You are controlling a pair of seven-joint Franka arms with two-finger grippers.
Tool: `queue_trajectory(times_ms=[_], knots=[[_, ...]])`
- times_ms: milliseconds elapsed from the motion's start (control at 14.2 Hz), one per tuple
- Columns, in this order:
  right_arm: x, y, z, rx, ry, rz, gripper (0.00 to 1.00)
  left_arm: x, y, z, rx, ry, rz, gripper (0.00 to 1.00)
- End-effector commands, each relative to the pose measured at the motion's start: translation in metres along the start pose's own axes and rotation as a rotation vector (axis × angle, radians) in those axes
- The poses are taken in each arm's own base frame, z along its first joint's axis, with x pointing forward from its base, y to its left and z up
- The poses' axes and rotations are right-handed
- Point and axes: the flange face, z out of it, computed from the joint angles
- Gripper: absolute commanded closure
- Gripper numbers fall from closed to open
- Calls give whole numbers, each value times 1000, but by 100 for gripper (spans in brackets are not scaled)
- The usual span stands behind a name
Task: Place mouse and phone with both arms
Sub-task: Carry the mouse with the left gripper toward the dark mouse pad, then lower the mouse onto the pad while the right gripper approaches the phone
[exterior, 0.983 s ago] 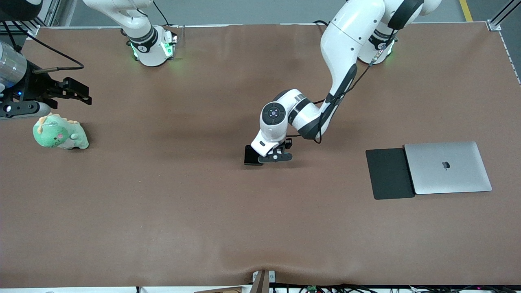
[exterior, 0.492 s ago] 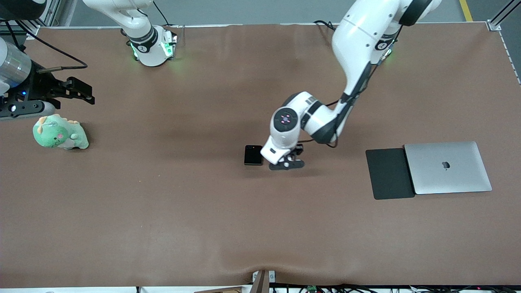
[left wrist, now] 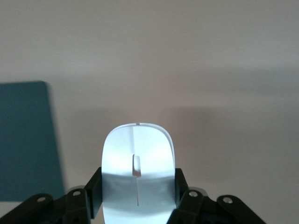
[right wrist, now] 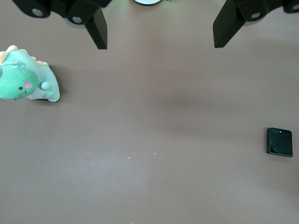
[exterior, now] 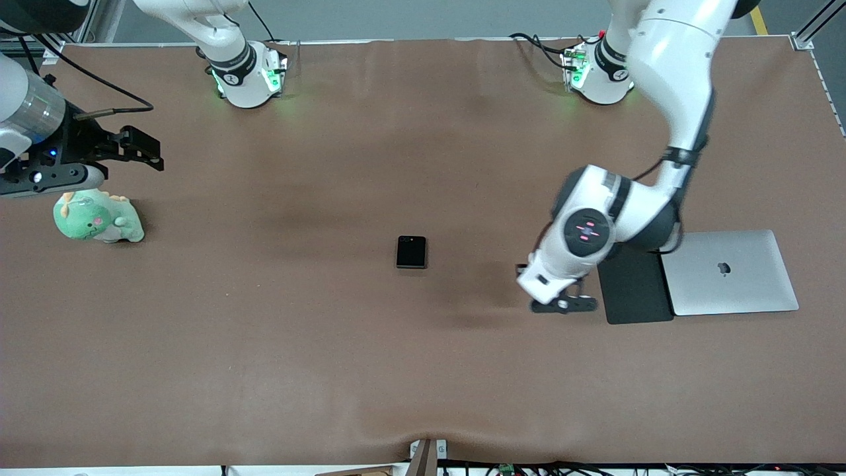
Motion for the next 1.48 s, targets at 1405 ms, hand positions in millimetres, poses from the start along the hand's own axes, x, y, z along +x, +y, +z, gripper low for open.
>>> queue_trajectory(times_ms=[1405], knots=[[65, -200, 111, -40, 14, 92, 0, -6, -199, 116, -6, 8, -71, 49]])
